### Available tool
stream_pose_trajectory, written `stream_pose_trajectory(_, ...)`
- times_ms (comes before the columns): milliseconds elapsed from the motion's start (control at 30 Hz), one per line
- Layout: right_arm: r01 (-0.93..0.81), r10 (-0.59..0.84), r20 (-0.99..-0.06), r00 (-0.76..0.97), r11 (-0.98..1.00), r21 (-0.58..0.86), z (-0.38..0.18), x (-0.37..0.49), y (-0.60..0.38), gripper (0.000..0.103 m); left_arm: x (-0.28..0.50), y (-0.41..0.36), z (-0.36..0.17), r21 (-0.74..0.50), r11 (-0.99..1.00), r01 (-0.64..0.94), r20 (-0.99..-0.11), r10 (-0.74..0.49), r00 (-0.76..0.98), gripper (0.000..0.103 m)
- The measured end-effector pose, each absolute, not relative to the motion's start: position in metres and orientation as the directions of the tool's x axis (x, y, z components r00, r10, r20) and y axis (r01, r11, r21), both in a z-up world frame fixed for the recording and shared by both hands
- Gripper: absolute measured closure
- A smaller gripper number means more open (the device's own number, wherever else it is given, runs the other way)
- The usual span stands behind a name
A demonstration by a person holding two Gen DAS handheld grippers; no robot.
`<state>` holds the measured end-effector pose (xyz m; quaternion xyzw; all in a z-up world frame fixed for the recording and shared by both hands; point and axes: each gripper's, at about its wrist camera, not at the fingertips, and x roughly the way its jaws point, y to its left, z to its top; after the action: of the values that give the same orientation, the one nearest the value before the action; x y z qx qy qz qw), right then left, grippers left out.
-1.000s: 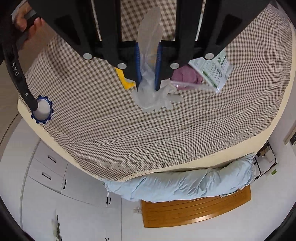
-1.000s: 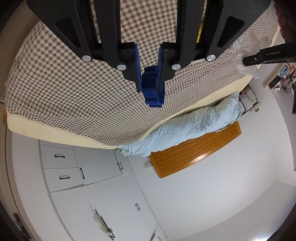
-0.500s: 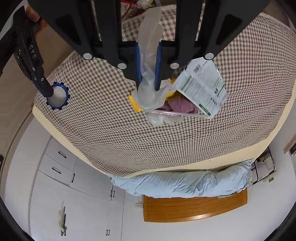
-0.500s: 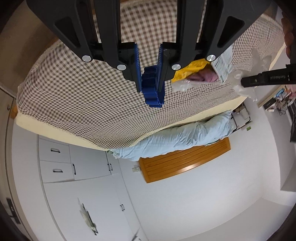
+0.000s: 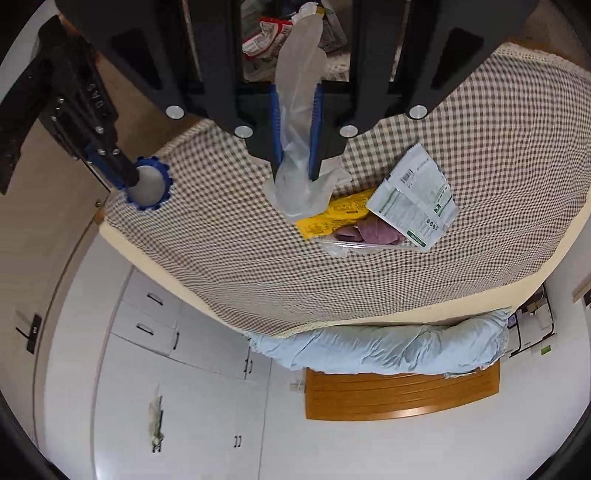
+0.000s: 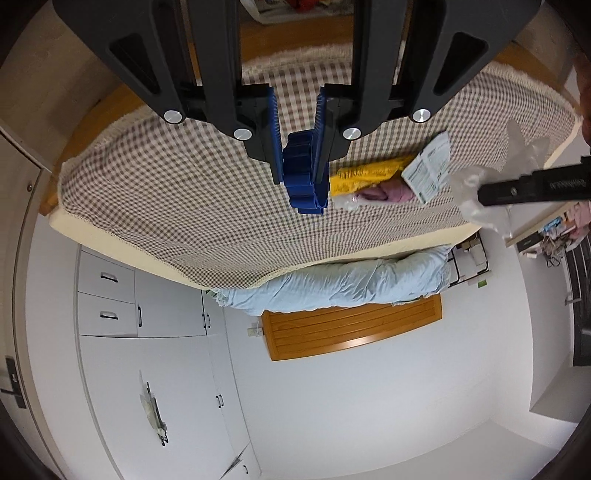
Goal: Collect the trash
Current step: 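Carry the plastic glove and blue cap down toward the floor bin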
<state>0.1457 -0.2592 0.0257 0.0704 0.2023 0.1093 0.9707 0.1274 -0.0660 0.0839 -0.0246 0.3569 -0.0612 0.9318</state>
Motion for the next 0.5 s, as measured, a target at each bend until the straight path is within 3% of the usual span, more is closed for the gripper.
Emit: stream_pose_trajectory(500,-0.224,0.256,-0.395,0.882,0.966,0.126,0.014,0.086,-0.253,0.088,0.052,-0.067,0.072,-0.152,0.979,0.138,-0.634,-0.204,0.746,0.092)
